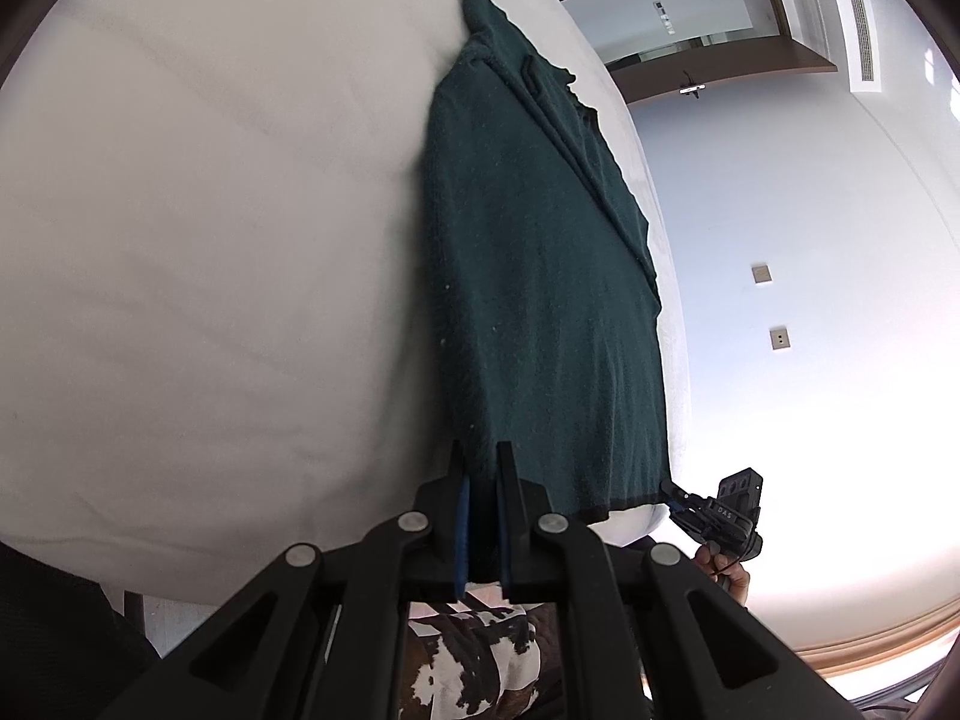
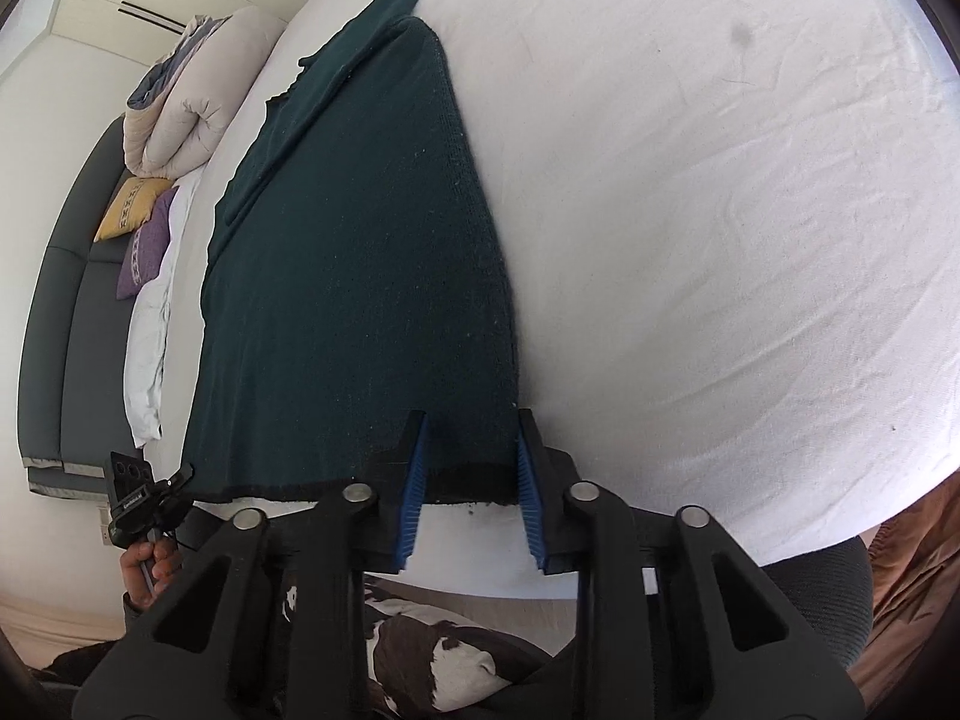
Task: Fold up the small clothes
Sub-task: 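Grasp the sweater hem with both grippers and lift it toward the collar, then carry the hem over the body with both grippers and release it near the collar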
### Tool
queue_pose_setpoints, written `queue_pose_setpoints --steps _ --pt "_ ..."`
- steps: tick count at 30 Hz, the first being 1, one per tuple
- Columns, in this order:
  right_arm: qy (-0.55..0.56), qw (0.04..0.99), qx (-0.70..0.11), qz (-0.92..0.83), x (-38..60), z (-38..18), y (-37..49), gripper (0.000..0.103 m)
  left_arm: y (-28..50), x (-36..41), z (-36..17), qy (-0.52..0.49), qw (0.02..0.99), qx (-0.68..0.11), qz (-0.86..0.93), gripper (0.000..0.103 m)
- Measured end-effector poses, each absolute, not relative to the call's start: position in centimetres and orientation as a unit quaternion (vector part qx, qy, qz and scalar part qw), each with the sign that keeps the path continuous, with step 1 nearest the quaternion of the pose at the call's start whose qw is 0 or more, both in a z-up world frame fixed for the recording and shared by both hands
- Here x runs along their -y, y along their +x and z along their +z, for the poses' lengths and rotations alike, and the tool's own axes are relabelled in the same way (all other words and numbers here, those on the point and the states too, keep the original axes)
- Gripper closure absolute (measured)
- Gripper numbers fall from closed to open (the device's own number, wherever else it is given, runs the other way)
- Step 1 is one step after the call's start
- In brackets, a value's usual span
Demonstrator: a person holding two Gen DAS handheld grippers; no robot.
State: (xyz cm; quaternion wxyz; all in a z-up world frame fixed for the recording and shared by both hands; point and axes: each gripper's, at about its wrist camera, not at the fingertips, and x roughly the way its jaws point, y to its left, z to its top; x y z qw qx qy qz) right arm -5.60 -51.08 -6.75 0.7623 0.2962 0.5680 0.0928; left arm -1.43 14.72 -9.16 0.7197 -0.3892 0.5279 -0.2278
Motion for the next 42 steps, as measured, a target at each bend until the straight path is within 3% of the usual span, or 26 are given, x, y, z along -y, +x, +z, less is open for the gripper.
queue_pose_setpoints --steps 1,4,20,31,42 --pt "0.296 0.763 -0.568 0.089 51.1 -6.8 -5.7 0.091 -1.4 -14.7 -9.1 -0.391 0.720 -0.527 -0.228 0.097" --pt "0.298 0.770 -0.558 0.084 51.3 -6.7 -6.0 0.096 -1.4 -14.7 -8.9 -0.400 0.718 -0.520 -0.233 0.097" --pt "0.356 0.795 -0.463 0.163 49.6 0.2 -1.7 0.097 1.4 -16.8 -4.2 -0.481 0.718 -0.419 -0.279 0.097" --pt "0.396 0.812 -0.411 0.125 51.5 3.4 9.6 0.097 10.4 -17.5 -0.5 -0.492 0.737 -0.372 -0.277 0.097" --pt "0.381 0.830 -0.398 0.091 51.4 4.5 24.1 0.097 22.2 -17.9 -2.4 -0.516 0.735 -0.368 -0.240 0.097"
